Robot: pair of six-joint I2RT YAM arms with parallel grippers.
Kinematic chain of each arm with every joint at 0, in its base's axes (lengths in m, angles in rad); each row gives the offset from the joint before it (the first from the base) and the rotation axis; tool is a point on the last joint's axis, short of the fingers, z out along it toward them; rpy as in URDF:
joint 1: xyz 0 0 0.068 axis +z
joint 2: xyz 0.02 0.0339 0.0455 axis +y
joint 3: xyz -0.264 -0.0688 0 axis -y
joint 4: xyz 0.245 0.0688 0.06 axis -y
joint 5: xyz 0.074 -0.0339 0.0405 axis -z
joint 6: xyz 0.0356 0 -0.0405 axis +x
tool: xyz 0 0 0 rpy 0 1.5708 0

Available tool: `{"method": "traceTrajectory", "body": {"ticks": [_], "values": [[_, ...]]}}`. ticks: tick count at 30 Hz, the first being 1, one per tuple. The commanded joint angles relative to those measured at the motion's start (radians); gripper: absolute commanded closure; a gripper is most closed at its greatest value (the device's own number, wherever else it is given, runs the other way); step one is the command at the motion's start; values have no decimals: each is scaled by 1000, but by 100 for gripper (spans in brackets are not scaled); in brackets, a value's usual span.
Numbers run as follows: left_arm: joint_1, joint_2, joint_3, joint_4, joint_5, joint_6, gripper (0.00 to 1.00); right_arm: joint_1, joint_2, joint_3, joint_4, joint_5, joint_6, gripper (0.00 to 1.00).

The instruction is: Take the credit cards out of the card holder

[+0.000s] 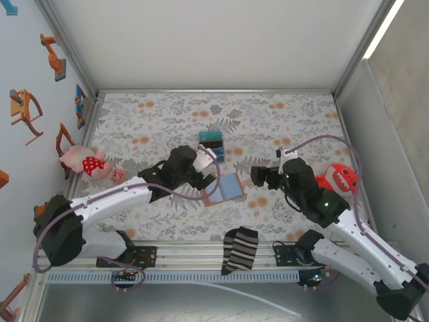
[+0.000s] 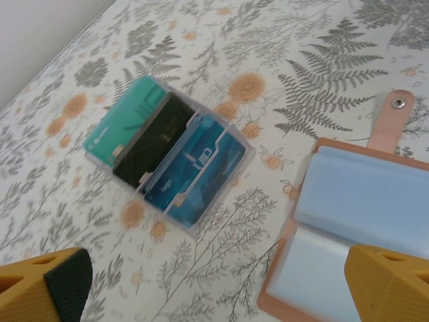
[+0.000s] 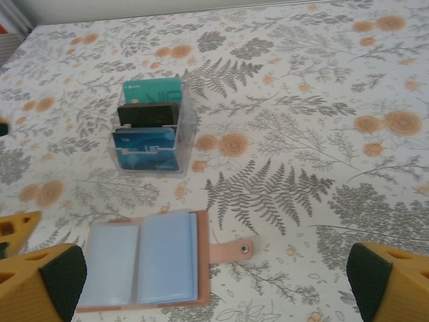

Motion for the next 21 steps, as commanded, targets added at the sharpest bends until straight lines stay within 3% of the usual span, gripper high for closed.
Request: {"method": "traceTrajectory", "body": {"ticks": [1,9,13,17,21], "values": [[-15,-84,-49,-18,-203,-154,3,2,-34,-23,-27,157,19,1],[-6,-266,-174,-25,-503,-233,3,1,-122,-118,6,394,-1,1],[45,-324,-206,-60,-559,-263,3,-1,-175,-188,62,513,-3,1],[143,-404,-259,-62,-574,-289,3,-2,-242,-256,90,727,66,1],[242,-498,-349,37,-576,-264,3,-19,-269,-307,227,748,-88,1]]}}
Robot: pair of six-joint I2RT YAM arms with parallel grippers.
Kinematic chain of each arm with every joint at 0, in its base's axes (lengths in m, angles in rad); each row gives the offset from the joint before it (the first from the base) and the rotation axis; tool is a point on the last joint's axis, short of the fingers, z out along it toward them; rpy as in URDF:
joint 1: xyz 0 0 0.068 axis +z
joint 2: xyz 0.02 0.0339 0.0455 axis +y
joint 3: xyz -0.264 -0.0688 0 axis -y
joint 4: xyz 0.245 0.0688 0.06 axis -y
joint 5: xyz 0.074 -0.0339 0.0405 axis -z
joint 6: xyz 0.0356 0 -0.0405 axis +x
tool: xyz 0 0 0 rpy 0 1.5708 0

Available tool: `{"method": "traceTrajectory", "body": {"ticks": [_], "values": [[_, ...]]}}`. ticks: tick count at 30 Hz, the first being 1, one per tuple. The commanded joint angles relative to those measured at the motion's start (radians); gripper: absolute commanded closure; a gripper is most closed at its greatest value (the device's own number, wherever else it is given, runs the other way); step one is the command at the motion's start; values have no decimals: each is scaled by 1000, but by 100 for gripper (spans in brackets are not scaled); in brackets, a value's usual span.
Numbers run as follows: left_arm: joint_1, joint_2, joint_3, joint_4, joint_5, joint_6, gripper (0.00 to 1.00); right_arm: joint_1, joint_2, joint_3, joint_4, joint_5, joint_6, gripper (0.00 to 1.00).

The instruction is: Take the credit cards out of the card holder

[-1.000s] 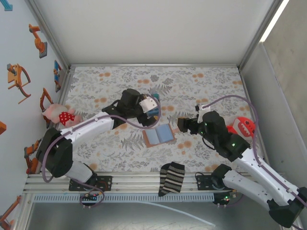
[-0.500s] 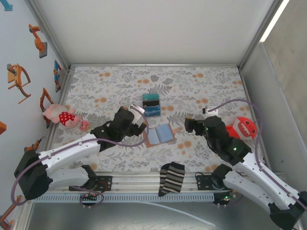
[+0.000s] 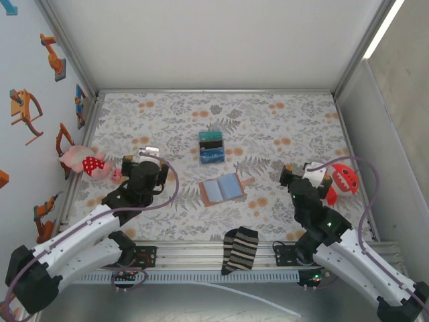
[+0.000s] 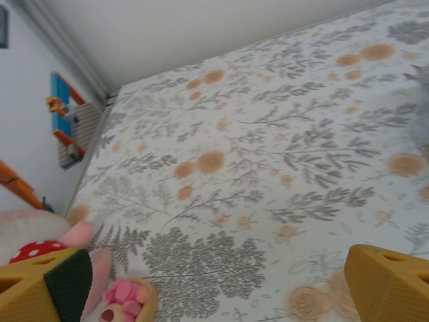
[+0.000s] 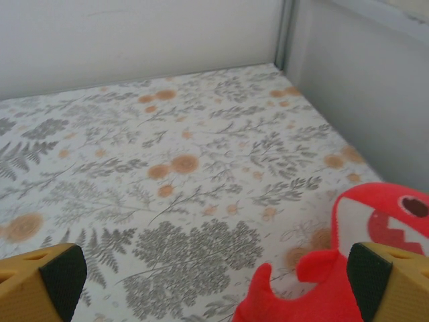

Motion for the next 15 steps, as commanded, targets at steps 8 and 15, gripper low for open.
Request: {"method": "traceTrajectory", "body": {"ticks": [8,15], "values": [[302,-112,-193,281,152,31,3,-153,145,-80,382,-20,-207,0],[488,104,-257,617,345,48,3,-291,377,-66,592,-126,-292,0]]}}
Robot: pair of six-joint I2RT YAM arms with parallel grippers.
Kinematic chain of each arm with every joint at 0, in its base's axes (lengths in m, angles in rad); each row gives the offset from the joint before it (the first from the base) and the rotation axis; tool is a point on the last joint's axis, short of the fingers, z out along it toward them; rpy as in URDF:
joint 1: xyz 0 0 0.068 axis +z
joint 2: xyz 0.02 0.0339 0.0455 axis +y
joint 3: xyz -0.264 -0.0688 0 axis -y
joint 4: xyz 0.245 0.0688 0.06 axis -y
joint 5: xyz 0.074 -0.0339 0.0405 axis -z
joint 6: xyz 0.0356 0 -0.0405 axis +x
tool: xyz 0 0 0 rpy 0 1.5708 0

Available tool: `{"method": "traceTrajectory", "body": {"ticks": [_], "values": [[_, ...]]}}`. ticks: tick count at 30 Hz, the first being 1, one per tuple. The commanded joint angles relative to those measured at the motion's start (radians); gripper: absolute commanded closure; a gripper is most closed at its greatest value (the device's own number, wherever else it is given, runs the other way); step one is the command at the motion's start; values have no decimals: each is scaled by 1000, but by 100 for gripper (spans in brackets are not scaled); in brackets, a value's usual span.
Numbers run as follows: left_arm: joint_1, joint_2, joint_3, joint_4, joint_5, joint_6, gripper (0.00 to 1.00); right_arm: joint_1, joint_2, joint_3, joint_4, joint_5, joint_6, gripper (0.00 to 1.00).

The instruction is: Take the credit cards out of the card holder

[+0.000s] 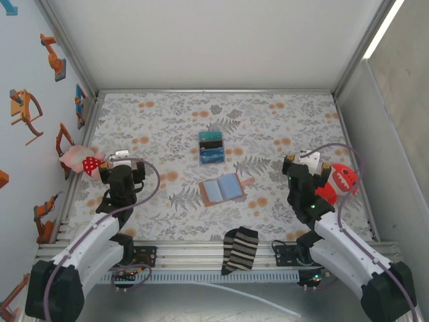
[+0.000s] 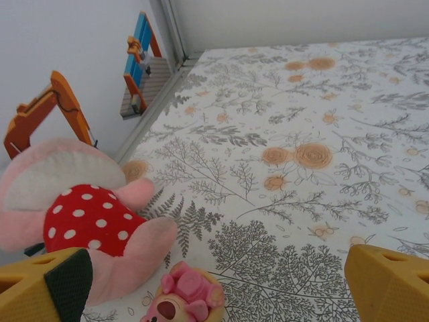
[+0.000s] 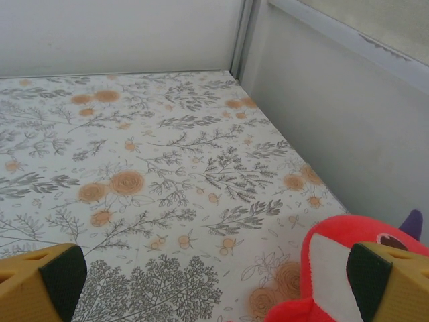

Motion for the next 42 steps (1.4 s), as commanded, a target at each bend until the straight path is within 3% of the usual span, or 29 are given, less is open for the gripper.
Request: {"method": "traceTrajectory", "body": {"ticks": [1,10,21,23,27,28,42], "values": [[64,107,-13,241,134,20,3,-48,65,7,169,-46,-68,0],[102,490,49,561,238,58,3,-231,172,-7,309,-226,-76,0],[151,715,44,779,322,39,3,-324,270,-90,539,-333,-85,1],[159,672,84,628,333,21,3,-333,293,-88,557,-346,-89,0],[250,669,160,470,511,-33,3,-360,356,-87,614,-409,-110,0],[268,674,149,498,542,-43,3,-367,378,-85,633,-429,-113,0],[254,676,153,494,517,-29,3,-452,660,-55,852,-571,-122,1]]}}
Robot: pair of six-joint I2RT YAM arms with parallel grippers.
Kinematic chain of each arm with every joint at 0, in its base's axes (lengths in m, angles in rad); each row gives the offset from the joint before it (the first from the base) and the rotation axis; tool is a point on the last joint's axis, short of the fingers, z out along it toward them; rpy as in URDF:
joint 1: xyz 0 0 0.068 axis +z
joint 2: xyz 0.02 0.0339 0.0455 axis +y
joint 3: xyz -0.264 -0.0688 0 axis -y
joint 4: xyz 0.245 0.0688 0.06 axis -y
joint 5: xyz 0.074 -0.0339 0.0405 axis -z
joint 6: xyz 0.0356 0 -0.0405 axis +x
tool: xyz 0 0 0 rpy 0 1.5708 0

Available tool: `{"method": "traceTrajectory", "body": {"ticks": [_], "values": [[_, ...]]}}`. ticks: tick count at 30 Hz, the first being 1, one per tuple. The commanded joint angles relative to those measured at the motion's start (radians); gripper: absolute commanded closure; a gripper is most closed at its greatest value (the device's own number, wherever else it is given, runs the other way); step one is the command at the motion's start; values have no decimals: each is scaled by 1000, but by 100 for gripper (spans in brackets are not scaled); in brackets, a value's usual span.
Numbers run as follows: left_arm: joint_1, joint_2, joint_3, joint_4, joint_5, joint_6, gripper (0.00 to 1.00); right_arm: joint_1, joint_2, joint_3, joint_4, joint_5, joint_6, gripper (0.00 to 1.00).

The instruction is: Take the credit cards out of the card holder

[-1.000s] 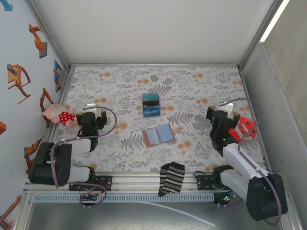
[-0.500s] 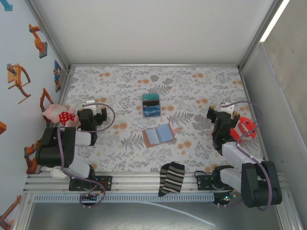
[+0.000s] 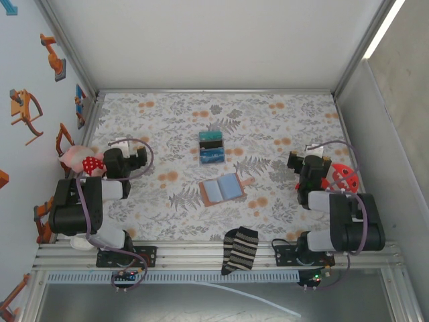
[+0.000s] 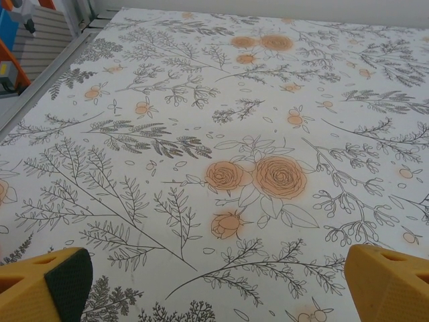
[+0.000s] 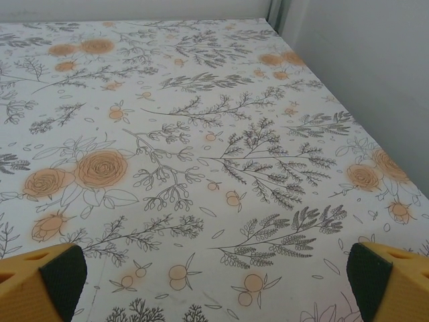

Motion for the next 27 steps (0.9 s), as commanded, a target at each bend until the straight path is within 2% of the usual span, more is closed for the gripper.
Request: {"method": "traceTrajectory", "body": {"ticks": [1,4,12,13,15,17,27], "values": [[-10,-6,13,-15,3,-7,3,-13,73,27,134,-52,13,1],[-13,-6,14,-15,-2,-6,3,-17,147,47,168,-48,14,1],[-13,-7,14,-15,-4,-6,3,-37,143,60,136,-65,41,1],[-13,-6,14,-15,-3,-6,3,-37,144,63,133,-92,34,1],[-13,-7,14,-16,-4,-6,3,-42,148,89,95,-285,-35,2],[-13,-7,14,-15,-4,-5,3,-59,147,90,88,-326,-34,2],[-13,-7,14,-15,-3,-6,3,-63,144,90,88,-331,-30,1]]}}
